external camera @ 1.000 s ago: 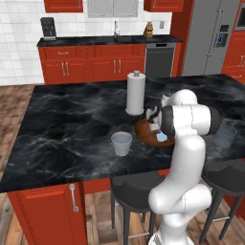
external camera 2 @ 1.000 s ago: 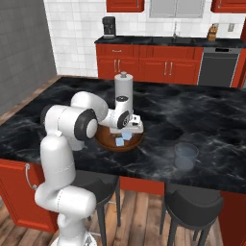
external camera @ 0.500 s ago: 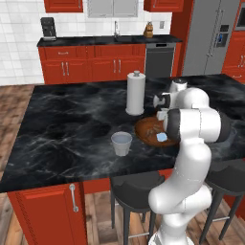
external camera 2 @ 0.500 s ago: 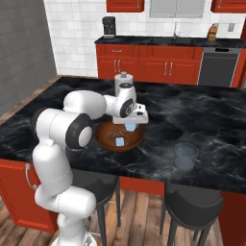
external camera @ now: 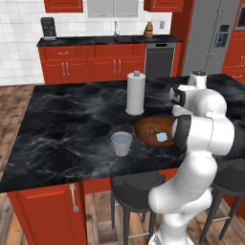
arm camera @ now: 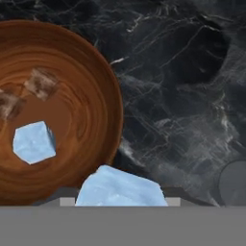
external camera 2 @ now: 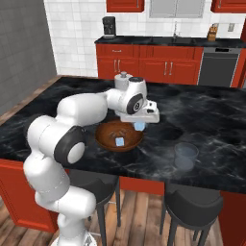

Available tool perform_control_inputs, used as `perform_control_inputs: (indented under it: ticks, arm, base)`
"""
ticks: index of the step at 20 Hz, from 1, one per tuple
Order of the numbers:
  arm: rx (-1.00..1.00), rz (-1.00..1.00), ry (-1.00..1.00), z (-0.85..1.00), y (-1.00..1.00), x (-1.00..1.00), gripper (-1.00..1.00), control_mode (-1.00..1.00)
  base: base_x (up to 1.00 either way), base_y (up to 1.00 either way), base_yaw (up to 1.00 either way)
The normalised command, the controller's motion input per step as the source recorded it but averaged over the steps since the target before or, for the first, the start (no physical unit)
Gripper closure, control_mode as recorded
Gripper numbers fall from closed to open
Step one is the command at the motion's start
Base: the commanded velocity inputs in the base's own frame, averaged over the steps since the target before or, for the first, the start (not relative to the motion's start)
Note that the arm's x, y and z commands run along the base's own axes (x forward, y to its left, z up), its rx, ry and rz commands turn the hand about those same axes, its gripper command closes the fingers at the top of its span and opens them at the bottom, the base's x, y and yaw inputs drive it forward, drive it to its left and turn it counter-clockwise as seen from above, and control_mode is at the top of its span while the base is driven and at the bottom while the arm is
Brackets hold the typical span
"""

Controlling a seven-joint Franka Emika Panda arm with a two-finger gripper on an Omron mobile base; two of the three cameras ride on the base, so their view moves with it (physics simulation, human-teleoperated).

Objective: There are four ice cubes in the ice bowl. Place two ice cubes in each glass of water.

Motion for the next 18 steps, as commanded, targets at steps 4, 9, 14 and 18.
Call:
perform_control_inputs:
  ticks: [4, 9, 14, 18]
  arm:
    - [0.01, -0.10, 0.01, 0.15, -0.83, -0.34, 1.00, -1.00]
    - [0.00, -0.10, 0.01, 0.03, -0.85, -0.23, 1.00, -1.00]
    - [0.01, -0.09, 0.00, 0.00, -0.85, -0.19, 1.00, -1.00]
    - [0.04, -0.07, 0.00, 0.00, -0.56, -0.01, 1.00, -1.00]
  base:
    - [0.00, 0.00, 0.00]
    - [0.00, 0.00, 0.00]
    - [0.00, 0.00, 0.00]
    - [0.00, 0.00, 0.00]
